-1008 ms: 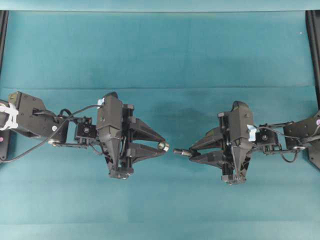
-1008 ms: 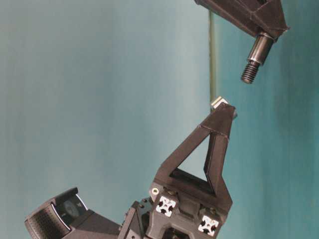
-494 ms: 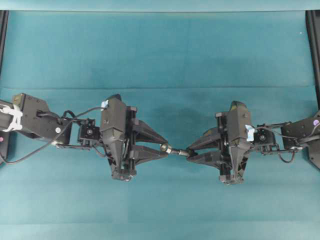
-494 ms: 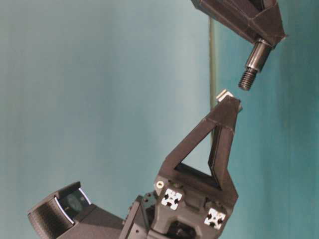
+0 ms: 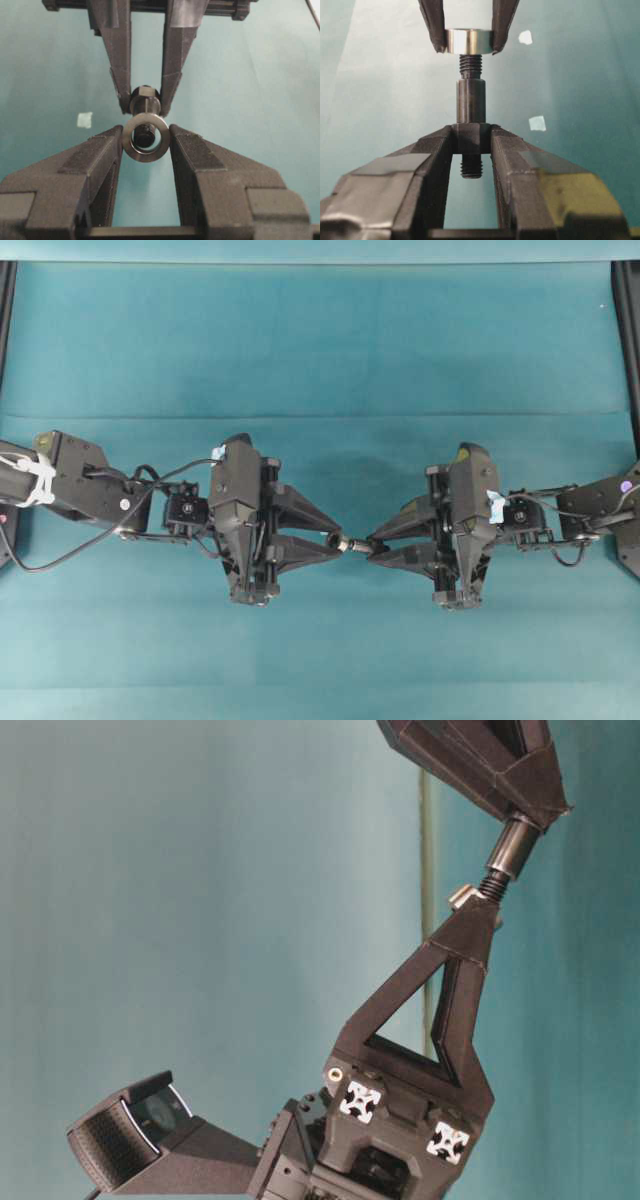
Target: Insert the washer onto the shaft with both hands.
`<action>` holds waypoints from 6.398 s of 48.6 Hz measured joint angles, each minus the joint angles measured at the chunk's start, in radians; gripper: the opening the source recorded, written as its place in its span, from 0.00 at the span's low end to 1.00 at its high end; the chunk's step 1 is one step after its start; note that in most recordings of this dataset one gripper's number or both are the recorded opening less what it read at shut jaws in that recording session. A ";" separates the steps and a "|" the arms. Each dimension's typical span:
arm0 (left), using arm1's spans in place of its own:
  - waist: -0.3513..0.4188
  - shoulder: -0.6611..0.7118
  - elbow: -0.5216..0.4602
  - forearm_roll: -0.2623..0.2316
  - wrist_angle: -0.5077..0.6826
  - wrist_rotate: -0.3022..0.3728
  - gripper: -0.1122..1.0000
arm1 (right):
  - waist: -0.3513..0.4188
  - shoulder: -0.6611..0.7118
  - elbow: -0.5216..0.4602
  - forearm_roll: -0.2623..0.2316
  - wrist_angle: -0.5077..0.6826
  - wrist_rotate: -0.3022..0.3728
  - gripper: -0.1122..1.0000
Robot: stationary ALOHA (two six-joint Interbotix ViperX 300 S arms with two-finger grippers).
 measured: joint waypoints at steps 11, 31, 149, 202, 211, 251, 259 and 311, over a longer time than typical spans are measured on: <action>0.000 0.009 -0.005 0.000 0.002 -0.002 0.43 | 0.000 0.005 -0.008 0.000 -0.006 0.000 0.10; -0.002 0.038 -0.035 0.000 0.008 -0.002 0.43 | 0.003 0.023 -0.025 -0.002 -0.005 0.000 0.10; 0.005 -0.015 -0.103 0.000 0.298 0.011 0.87 | -0.002 0.032 -0.038 0.000 0.000 0.000 0.10; -0.002 -0.417 0.160 0.000 0.543 0.012 0.86 | 0.000 0.032 -0.038 -0.002 0.008 0.000 0.10; -0.002 -0.417 0.160 0.000 0.565 0.014 0.86 | 0.000 0.032 -0.038 0.000 0.008 0.000 0.10; -0.002 -0.416 0.161 0.000 0.566 0.014 0.86 | 0.000 0.032 -0.038 0.000 0.008 0.000 0.10; -0.002 -0.417 0.160 0.000 0.568 0.012 0.86 | 0.000 0.032 -0.038 0.000 0.017 0.000 0.10; -0.002 -0.417 0.161 0.000 0.566 0.014 0.86 | 0.000 0.032 -0.040 -0.002 0.020 0.000 0.10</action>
